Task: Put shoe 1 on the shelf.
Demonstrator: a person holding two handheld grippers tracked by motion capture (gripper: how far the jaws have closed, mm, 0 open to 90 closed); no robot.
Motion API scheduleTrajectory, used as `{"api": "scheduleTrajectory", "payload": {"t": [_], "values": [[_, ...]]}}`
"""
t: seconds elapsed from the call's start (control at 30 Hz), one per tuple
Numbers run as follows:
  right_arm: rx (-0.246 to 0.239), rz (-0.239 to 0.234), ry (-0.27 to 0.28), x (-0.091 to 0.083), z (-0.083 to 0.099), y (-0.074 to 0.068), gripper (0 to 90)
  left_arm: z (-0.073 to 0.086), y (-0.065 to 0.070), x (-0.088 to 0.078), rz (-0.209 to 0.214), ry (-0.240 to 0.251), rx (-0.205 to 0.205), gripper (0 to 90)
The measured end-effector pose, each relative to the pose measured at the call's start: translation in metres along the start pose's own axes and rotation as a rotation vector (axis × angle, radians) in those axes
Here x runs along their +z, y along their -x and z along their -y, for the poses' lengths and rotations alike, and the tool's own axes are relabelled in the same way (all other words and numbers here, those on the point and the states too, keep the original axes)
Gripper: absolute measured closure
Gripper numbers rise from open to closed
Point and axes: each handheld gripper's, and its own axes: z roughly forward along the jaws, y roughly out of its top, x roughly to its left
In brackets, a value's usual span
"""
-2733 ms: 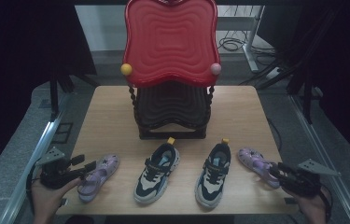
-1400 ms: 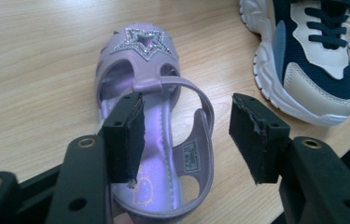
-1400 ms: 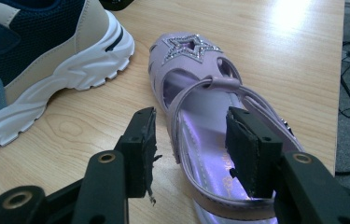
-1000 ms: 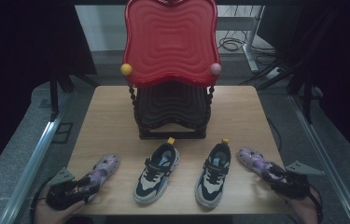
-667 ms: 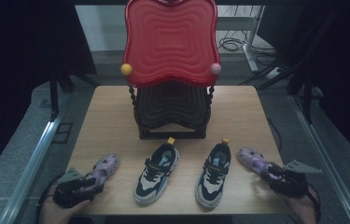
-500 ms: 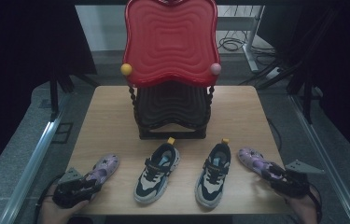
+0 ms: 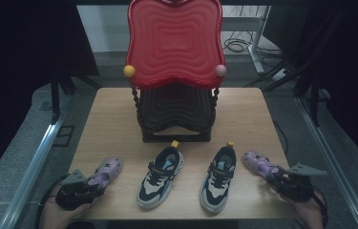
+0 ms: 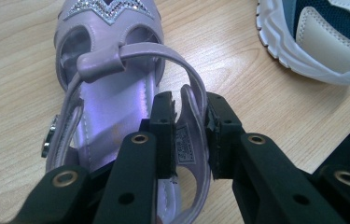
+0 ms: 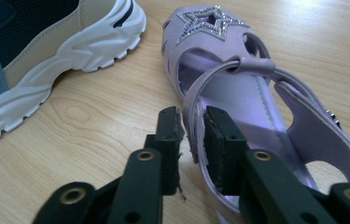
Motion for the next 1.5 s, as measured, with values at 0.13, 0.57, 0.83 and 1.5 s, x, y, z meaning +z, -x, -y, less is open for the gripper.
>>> {"api": "scheduleTrajectory", "payload": {"t": [0.13, 0.57, 0.83, 1.5], "values": [[0.012, -0.011, 0.003, 0.000, 0.000, 0.002, 82.4, 0.000, -0.002, -0.001, 0.007, 0.003, -0.011, 77.3], [0.063, -0.030, 0.035, 0.000, 0.001, 0.004, 85.4, 0.001, -0.010, -0.005, 0.037, 0.042, -0.044, 84.5], [0.097, -0.049, 0.062, 0.000, 0.003, 0.006, 85.5, 0.001, -0.012, -0.004, 0.060, 0.084, -0.076, 85.4], [0.110, -0.024, 0.101, -0.004, -0.002, 0.003, 86.1, 0.001, -0.026, -0.014, 0.041, 0.199, -0.140, 86.5]]}}
